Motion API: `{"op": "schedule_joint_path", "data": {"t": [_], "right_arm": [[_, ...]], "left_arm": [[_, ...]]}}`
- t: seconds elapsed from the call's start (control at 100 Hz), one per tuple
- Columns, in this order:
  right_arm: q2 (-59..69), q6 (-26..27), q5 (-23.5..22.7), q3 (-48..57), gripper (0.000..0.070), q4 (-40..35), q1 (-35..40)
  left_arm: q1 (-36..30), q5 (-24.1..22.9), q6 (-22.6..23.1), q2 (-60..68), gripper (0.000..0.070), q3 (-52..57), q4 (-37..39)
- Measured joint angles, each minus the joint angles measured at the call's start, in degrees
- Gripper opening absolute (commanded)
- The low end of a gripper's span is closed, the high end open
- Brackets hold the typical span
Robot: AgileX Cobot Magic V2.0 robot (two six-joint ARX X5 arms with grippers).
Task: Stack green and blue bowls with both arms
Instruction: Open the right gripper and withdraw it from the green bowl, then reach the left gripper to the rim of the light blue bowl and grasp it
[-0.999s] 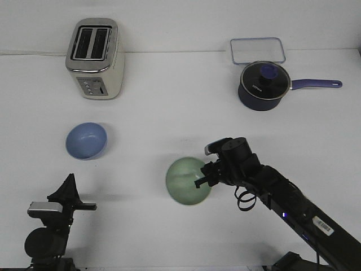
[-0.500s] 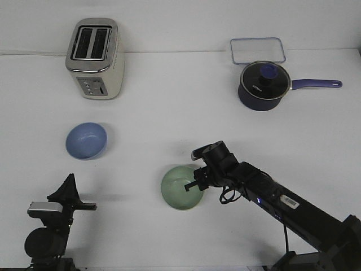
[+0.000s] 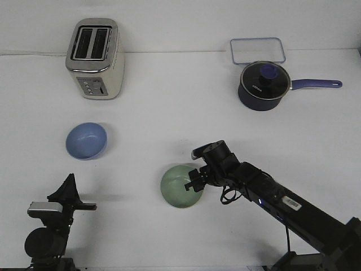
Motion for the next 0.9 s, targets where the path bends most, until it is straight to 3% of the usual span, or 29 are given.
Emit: {"op": "schedule_joint_path", "data": {"t": [0.12,0.32,0.44,0.57,0.75,0.899], "right_arm": [[-5.92,-0.98,-0.20,0.00,0.0330,0.22,-1.20],[-18.03,-2.71,0.46,0.07,0.0330,1.68,-5.25],[-23.93,-3.96,4.15,-0.09,0.0330,2.16,-6.56],[-32.09,-4.55,6.67,-6.21,0.0330,9.42,-6.54],[-43.36,-4.72,8.98,-19.76,0.0329,16.94,-6.54],[-48.85,-4.74,10.56,-25.53,0.0330,16.48,-6.54]], "left_arm": [[0.00,-0.02,-3.65,0.00,0.0015,0.02,0.00],[0.00,0.00,-14.29,0.00,0.0012,0.09,-0.02],[0.00,0.00,-21.79,0.00,0.0013,0.24,-0.46],[0.00,0.02,-28.06,0.11,0.0013,2.67,-4.33],[0.00,0.00,-30.40,3.98,0.0013,11.04,-10.84],[0.37,0.00,-30.36,12.13,0.0013,19.91,-14.08]]}}
